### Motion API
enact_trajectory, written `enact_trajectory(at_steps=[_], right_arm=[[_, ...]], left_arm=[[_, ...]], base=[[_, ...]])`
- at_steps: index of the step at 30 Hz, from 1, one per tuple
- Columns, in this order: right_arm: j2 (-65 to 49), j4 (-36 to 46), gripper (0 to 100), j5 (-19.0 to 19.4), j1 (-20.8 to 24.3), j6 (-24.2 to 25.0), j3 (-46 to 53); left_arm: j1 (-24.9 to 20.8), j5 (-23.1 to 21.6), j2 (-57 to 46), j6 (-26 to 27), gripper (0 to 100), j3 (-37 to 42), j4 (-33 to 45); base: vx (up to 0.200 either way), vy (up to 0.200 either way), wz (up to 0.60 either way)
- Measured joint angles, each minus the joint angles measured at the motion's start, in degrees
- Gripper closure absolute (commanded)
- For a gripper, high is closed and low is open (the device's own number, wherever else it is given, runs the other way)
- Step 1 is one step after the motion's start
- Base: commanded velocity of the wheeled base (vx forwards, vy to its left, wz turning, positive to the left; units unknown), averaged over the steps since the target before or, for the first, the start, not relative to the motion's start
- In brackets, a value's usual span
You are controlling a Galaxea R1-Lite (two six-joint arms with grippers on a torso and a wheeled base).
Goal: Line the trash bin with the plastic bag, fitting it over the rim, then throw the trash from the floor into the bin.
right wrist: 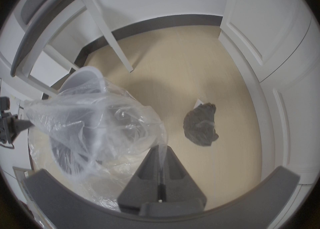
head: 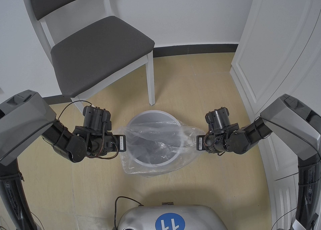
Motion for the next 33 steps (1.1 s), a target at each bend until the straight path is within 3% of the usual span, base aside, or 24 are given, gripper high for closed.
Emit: enact_trajectory(at_steps=[25,26,33], right_arm=[[1.2,-3.2,100,-1.0,0.9,-0.6,2.6],[1.1,-3.2,0,-1.0,0.9,-0.9,2.9],[-1.4,-3.9,0,-0.2,0.5,-4.3,6.8]], left_arm=[[2.9,-1.7,-3.4,0.5,100,6.4,-1.4],[3.0,-1.6,-3.2,0.5,100,6.3,-1.4],[2.9,-2.0,-3.1,0.5,100,6.7,-2.3]], base=[[0.0,0.0,0.0],[0.0,0.0,0.0],[0.0,0.0,0.0]])
